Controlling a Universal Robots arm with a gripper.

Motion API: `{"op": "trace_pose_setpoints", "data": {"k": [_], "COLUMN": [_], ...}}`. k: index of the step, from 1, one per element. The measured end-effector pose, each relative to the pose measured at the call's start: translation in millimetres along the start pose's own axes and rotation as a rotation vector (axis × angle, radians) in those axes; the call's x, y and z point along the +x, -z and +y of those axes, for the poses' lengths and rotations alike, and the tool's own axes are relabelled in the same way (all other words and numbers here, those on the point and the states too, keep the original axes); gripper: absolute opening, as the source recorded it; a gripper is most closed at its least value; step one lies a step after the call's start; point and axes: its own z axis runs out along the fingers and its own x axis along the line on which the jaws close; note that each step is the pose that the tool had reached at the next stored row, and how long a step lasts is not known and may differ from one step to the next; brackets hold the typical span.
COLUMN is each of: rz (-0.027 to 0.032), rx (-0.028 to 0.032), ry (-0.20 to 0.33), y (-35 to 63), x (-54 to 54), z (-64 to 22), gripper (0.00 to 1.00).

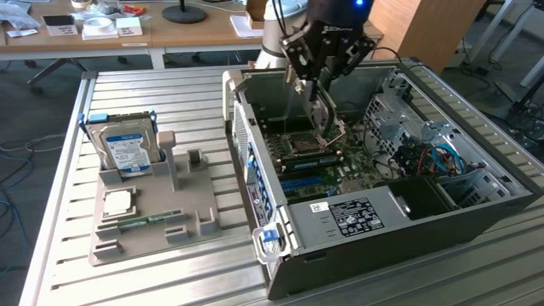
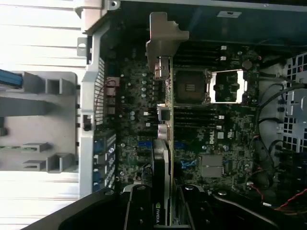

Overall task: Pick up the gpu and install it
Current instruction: 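Pick up the gpu and move the gpu toward the slot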

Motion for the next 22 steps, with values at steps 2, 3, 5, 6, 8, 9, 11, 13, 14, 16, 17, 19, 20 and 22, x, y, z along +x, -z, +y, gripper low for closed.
{"op": "trace_pose_setpoints", "data": {"k": [2, 3, 5, 6, 8, 9, 11, 13, 14, 16, 17, 19, 20, 22], "rz": [0.0001, 0.0000, 0.0000, 0.0000, 0.0000, 0.0000, 0.0001, 0.0000, 0.0001, 0.0001, 0.0000, 0.0001, 0.0001, 0.0001], "rx": [-0.0001, -0.0002, -0.0004, -0.0005, -0.0004, -0.0004, -0.0004, -0.0005, -0.0004, -0.0005, -0.0005, -0.0004, -0.0004, -0.0005], "ry": [0.000, 0.000, 0.000, 0.000, 0.000, 0.000, 0.000, 0.000, 0.000, 0.000, 0.000, 0.000, 0.000, 0.000], "y": [-0.1, -0.2, -0.4, -0.4, -0.5, -0.5, -0.5, -0.6, -0.5, -0.7, -0.7, -0.8, -0.9, -1.1], "x": [-8.0, -12.3, -19.8, -23.2, -28.9, -30.5, -31.0, -31.0, -31.1, -34.6, -37.5, -45.6, -50.2, -59.1], "z": [-0.1, -0.2, -0.3, -0.4, -0.5, -0.5, -0.6, -0.5, -0.5, -0.5, -0.6, -0.7, -0.8, -1.0], "gripper": [0.27, 0.27, 0.27, 0.27, 0.27, 0.27, 0.27, 0.27, 0.27, 0.27, 0.27, 0.27, 0.27, 0.27]}}
